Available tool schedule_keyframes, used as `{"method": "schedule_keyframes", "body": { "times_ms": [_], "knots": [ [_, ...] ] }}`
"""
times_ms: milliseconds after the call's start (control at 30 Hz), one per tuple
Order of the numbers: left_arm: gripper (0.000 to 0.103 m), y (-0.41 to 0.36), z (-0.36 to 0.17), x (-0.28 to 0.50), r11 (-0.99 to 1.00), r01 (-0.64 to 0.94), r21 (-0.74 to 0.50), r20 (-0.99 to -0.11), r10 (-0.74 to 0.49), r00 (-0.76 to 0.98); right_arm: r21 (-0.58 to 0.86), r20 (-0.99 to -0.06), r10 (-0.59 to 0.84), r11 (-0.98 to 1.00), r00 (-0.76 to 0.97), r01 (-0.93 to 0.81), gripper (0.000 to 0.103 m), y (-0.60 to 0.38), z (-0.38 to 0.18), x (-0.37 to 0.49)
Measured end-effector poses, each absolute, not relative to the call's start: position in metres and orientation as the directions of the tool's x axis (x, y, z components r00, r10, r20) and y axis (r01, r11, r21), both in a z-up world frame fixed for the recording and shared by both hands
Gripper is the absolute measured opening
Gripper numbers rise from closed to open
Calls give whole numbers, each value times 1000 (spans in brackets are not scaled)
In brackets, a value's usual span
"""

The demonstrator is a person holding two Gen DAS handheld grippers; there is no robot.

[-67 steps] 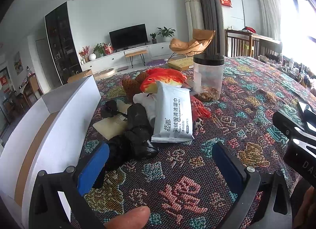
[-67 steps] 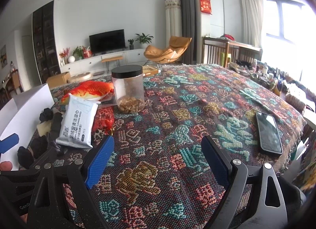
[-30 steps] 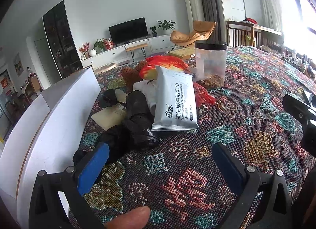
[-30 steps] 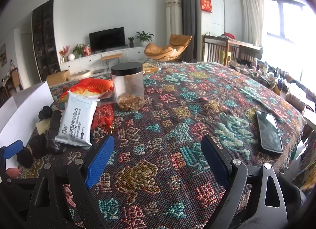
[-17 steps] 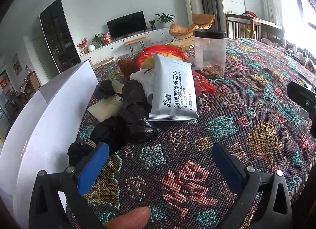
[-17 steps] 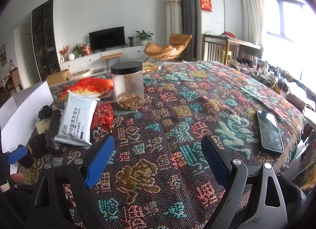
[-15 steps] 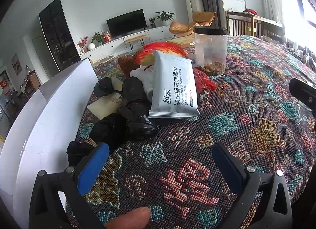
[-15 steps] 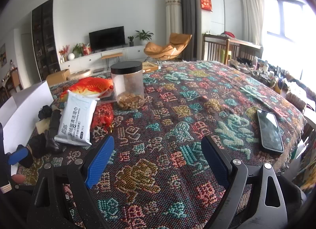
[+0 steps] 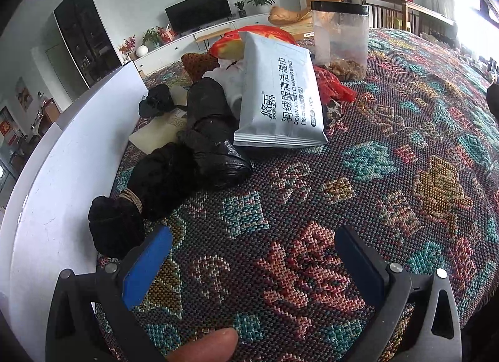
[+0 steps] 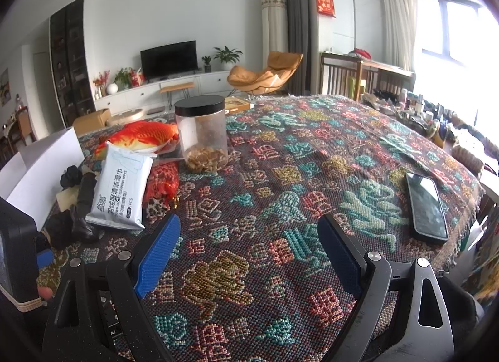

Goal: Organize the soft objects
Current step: 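Lower the open left gripper over the twine-tied end of the black bundle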

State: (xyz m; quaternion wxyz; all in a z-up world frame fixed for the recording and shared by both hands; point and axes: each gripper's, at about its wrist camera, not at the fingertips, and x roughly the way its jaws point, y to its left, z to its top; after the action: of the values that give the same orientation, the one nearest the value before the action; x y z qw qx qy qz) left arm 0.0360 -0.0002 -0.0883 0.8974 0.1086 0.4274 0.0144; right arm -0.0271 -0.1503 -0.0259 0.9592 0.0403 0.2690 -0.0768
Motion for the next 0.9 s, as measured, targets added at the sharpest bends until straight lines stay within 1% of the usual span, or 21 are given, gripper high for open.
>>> {"method": "schedule_keyframes", "body": {
  "times_ms": [267,633,767,900],
  "knots": [
    [103,-1,-94,39,977,71,201,-776,115,620,36,-524,-125,985,843,169,92,-150,-26,-27],
    [103,7,-96,41,985,71,160,-788,84,609,37,-527,-124,985,841,169,92,-150,-27,-26],
    [103,15,-97,42,992,61,110,-804,53,592,37,-528,-124,985,840,169,92,-150,-28,-27],
    [103,27,-101,48,1000,29,-8,-831,-23,556,38,-528,-124,985,840,169,92,-151,-28,-27]
  ]
}}
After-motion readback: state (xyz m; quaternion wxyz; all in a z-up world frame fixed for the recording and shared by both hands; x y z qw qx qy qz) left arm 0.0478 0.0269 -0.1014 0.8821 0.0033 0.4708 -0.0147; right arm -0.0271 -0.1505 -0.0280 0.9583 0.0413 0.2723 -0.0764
